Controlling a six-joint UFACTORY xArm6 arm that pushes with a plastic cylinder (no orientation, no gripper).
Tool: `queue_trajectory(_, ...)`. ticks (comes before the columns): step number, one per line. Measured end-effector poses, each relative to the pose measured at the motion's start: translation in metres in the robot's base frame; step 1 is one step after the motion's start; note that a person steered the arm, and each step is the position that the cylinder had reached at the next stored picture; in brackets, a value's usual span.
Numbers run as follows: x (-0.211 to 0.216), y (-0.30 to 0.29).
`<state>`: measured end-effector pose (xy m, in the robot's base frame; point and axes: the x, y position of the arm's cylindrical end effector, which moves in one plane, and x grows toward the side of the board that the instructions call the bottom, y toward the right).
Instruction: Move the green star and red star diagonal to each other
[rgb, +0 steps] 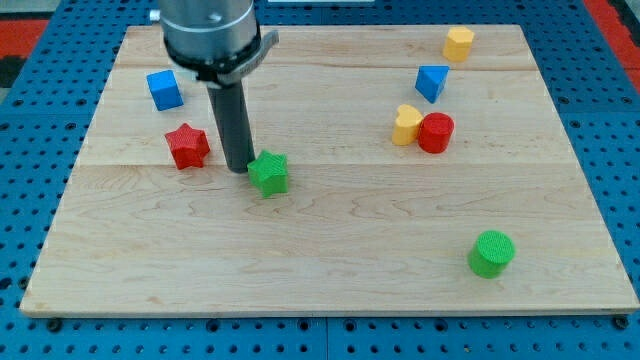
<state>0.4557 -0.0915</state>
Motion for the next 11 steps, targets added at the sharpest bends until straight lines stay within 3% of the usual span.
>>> queue_trajectory(3,0.001,0.038)
queue_trajectory(4,0.001,-0.032)
queue_trajectory(6,-0.025,-0.058)
queue_trajectory(9,-0.003,0.102)
queue_trajectory(11,0.039,0.101)
